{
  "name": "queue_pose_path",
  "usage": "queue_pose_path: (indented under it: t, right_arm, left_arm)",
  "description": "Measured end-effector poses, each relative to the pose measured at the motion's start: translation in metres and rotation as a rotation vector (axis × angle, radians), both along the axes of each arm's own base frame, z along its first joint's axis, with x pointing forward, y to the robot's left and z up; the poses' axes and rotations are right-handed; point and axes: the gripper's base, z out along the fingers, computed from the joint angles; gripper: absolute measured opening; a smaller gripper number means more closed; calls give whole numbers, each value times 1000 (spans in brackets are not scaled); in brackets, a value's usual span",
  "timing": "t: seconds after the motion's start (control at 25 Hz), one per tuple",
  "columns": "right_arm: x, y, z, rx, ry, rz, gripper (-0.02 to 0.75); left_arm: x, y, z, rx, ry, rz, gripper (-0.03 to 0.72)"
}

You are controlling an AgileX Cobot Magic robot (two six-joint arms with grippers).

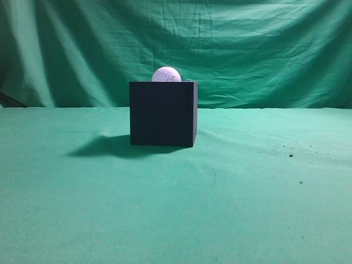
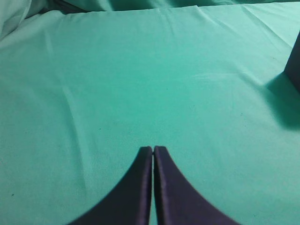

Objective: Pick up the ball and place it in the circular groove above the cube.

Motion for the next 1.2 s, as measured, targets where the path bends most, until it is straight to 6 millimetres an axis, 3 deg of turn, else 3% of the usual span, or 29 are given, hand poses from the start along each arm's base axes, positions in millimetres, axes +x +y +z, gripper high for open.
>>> queue_pose_path:
  t: [0.4, 0.72, 0.92, 1.2]
  right_arm:
    - [-67, -52, -32, 180, -183, 35, 0]
    - [-117, -91, -24, 347, -329, 44, 0]
    - [-131, -101, -24, 317, -340, 101, 0]
    - [-135, -101, -34, 283, -417, 205, 0]
  left_arm:
    - [0, 0, 0, 0, 0, 0, 0]
    - [0, 0, 0, 0, 0, 0, 0]
    - [0, 0, 0, 0, 0, 0, 0]
    - [0, 0, 0, 0, 0, 0, 0]
